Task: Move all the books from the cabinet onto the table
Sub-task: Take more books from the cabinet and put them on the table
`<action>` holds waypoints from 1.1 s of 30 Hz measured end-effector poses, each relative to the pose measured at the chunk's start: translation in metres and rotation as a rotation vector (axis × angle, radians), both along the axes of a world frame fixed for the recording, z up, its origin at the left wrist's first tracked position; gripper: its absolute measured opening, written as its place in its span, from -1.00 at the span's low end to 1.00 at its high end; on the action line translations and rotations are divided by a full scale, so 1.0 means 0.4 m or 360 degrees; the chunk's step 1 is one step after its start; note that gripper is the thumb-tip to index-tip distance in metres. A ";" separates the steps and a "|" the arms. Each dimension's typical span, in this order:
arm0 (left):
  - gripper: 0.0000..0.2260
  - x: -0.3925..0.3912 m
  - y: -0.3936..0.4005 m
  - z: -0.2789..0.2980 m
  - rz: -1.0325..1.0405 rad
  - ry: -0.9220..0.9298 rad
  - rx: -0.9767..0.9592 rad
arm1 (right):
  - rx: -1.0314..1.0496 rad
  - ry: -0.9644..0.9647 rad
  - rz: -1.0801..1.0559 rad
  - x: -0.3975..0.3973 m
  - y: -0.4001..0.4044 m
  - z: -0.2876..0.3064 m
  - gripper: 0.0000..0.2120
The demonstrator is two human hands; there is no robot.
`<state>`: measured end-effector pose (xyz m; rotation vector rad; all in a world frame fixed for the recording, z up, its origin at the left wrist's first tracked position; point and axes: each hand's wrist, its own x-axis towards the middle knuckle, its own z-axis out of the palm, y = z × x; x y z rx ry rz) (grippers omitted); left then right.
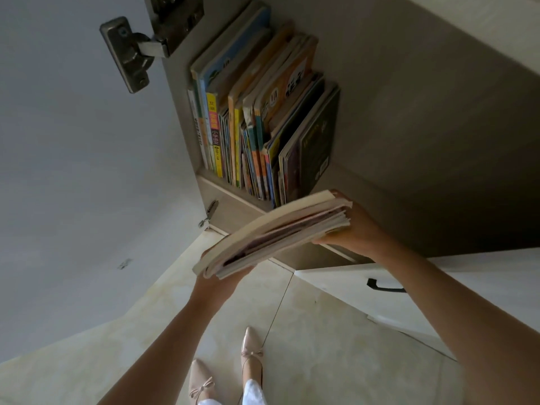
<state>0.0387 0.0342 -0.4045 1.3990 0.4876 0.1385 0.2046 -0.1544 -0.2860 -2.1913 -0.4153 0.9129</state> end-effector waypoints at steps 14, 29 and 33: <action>-0.35 -0.221 0.065 0.331 -0.0321 0.0471 -0.0442 | 0.0296 0.0510 -0.0370 -0.237 -0.020 0.177 -0.36; -0.63 -0.628 -0.012 0.758 0.0978 0.0489 -0.0662 | 0.0441 0.0612 -0.0016 -0.579 0.132 0.510 -0.65; -0.59 -0.729 -0.066 0.807 0.1294 0.0492 -0.0647 | 0.0414 0.0669 0.0290 -0.637 0.171 0.549 -0.66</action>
